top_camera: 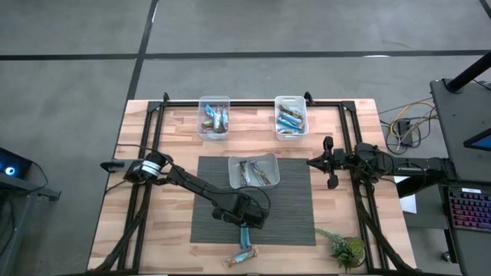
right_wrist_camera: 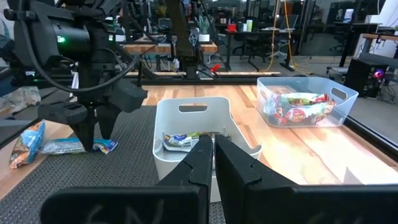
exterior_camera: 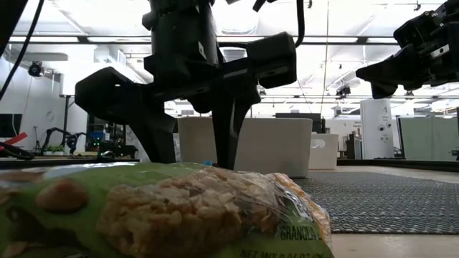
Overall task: Pick and place Granola Bars by type
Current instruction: Put the blue granola bar into the gray bin
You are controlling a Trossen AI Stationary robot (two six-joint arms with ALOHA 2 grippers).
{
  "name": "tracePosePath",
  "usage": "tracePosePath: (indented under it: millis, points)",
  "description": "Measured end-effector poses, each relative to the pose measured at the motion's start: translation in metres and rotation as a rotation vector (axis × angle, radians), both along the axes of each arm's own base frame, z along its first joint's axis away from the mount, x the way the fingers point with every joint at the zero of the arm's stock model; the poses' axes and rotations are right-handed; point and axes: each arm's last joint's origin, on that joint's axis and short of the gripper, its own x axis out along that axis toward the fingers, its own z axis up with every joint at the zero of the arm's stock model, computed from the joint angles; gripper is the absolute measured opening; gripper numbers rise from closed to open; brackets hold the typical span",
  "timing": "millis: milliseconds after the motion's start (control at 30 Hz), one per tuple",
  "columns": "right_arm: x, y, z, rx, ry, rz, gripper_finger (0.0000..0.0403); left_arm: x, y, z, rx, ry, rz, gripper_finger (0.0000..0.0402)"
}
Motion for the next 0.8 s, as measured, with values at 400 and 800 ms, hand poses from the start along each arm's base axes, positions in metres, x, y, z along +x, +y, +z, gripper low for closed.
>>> tracePosePath:
  millis: [400,800]
  points:
    - [0.0,0.0,0.0,0.0,0.0,0.0,0.0009,-0.0003,0.0,-0.0005,0.002,0.001,0.0,0.0205]
    - [0.0,0.0,0.0,0.0,0.0,0.0,0.0009,0.0001,0.0004,-0.0005,0.002,-0.002,-0.005,0.0125]
